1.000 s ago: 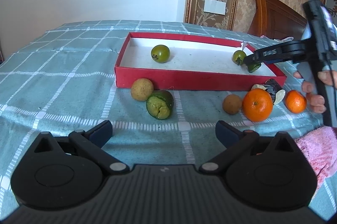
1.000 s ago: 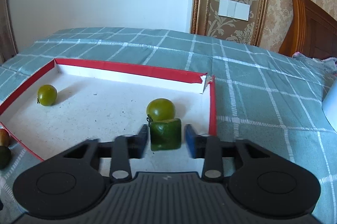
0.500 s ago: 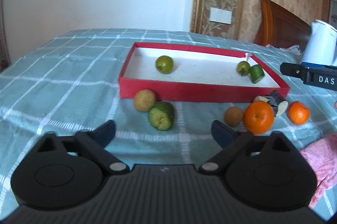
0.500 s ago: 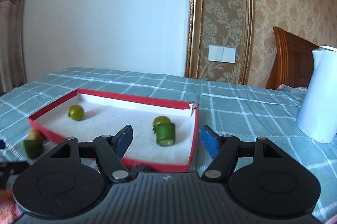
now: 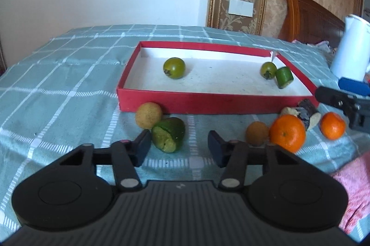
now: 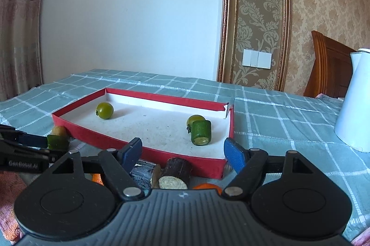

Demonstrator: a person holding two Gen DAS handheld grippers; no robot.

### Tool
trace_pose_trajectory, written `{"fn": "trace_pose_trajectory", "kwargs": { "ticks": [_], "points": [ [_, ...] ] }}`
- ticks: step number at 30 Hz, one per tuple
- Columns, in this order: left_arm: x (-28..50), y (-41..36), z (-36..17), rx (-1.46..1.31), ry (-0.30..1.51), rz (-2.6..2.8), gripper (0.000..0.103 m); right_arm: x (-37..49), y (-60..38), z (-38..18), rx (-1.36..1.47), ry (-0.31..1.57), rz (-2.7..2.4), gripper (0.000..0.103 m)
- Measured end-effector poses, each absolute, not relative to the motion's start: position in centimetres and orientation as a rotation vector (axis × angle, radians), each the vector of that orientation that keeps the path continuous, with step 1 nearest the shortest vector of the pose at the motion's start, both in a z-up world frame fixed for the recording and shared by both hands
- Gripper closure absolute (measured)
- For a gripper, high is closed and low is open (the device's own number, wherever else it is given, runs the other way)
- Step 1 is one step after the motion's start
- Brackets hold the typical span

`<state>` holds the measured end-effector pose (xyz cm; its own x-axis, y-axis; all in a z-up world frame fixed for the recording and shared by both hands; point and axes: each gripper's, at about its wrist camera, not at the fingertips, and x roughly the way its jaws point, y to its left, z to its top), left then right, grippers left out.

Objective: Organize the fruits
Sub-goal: 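Grasp the other cut green lime half with left while right withdraws, then lower the lime half into the tray and open the left gripper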

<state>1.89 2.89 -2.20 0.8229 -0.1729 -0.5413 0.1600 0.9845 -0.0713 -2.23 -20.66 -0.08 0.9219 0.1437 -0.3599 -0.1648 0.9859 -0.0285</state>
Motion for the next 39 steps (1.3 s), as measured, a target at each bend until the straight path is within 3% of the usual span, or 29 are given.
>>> {"fn": "trace_pose_trajectory", "kwargs": {
  "ticks": [9, 23, 39],
  "points": [
    [2.1, 3.9, -2.1, -0.064, 0.579, -0.17, 0.075, -2.5, -20.1, -0.3, -0.092, 0.359, 0.155, 0.025],
    [1.4, 3.2, 0.3, -0.001, 0.469, -0.189, 0.075, -2.3, -19.8, -0.5, -0.115, 0.362, 0.142, 0.025],
    [10.1, 3.6, 0.0, -0.014, 0.548, -0.122, 0.075, -2.4, -19.0, -0.7, -0.156, 0.354, 0.148, 0.025]
  ]
}}
